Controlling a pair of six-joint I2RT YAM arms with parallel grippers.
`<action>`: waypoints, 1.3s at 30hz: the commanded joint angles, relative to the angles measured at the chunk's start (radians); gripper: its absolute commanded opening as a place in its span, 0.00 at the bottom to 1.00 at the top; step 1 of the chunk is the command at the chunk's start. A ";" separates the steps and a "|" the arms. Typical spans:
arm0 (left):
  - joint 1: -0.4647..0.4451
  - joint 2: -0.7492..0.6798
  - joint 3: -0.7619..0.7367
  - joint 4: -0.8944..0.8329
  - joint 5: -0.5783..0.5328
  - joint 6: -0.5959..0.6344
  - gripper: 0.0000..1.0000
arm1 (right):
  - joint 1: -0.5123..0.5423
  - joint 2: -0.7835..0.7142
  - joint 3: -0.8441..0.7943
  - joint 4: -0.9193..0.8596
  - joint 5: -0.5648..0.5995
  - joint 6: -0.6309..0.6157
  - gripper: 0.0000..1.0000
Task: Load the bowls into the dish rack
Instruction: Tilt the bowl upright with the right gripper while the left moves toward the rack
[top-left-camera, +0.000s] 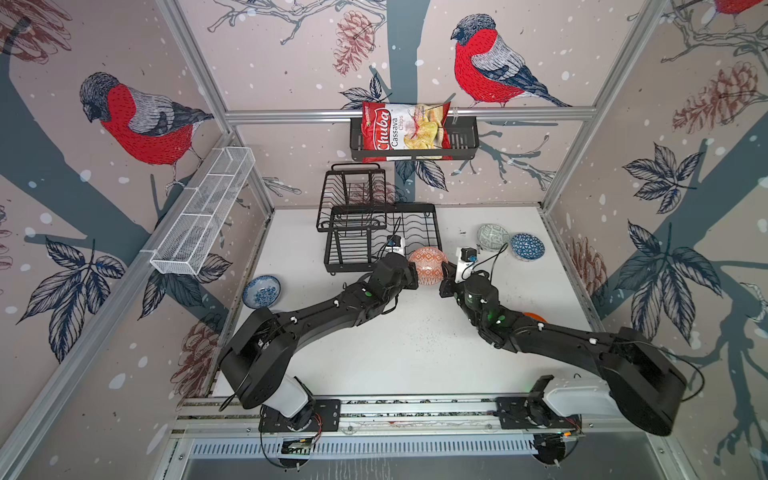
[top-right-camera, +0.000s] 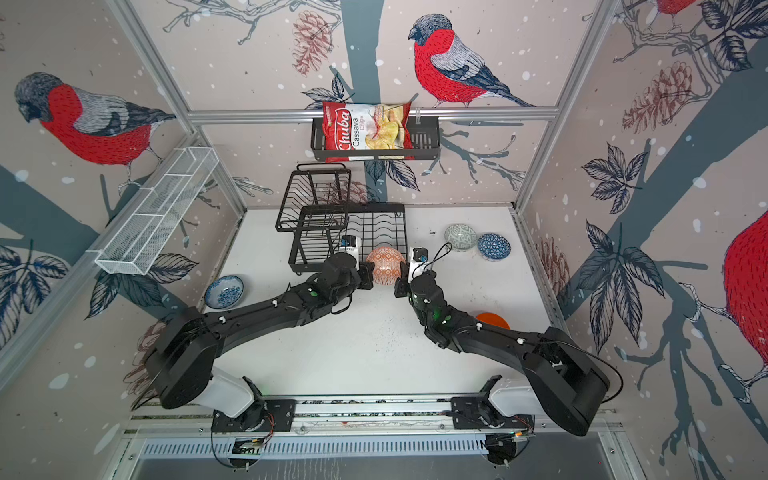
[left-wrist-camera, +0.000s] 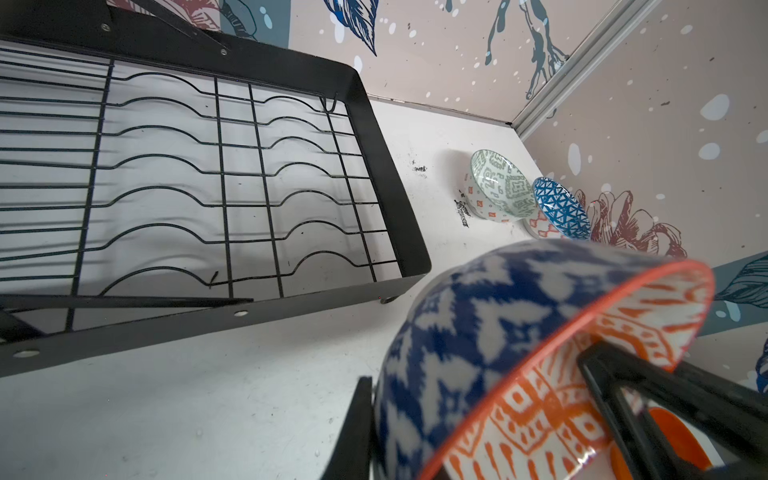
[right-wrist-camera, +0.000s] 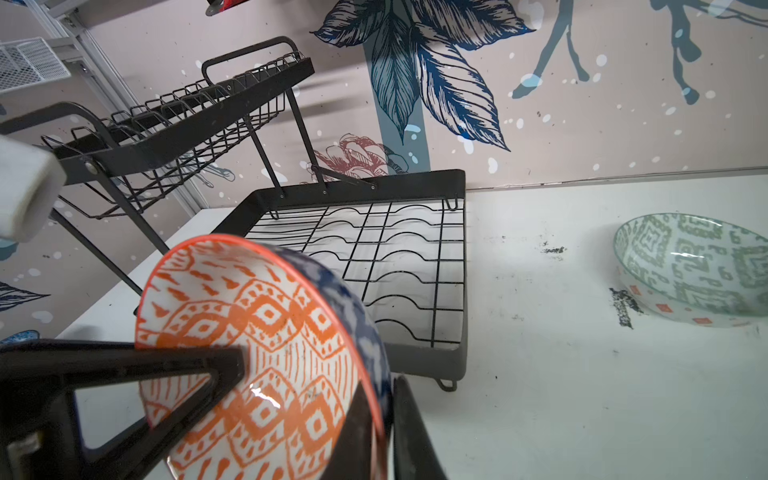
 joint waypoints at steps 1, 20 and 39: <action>-0.001 -0.020 -0.009 0.081 0.035 0.013 0.00 | -0.006 -0.011 0.005 0.020 -0.013 0.018 0.17; -0.002 -0.079 -0.045 0.122 -0.115 0.044 0.00 | -0.088 -0.110 -0.029 0.004 -0.093 0.110 0.71; -0.106 0.069 0.213 0.158 -0.500 0.171 0.00 | -0.128 -0.254 0.251 -0.484 -0.037 0.452 1.00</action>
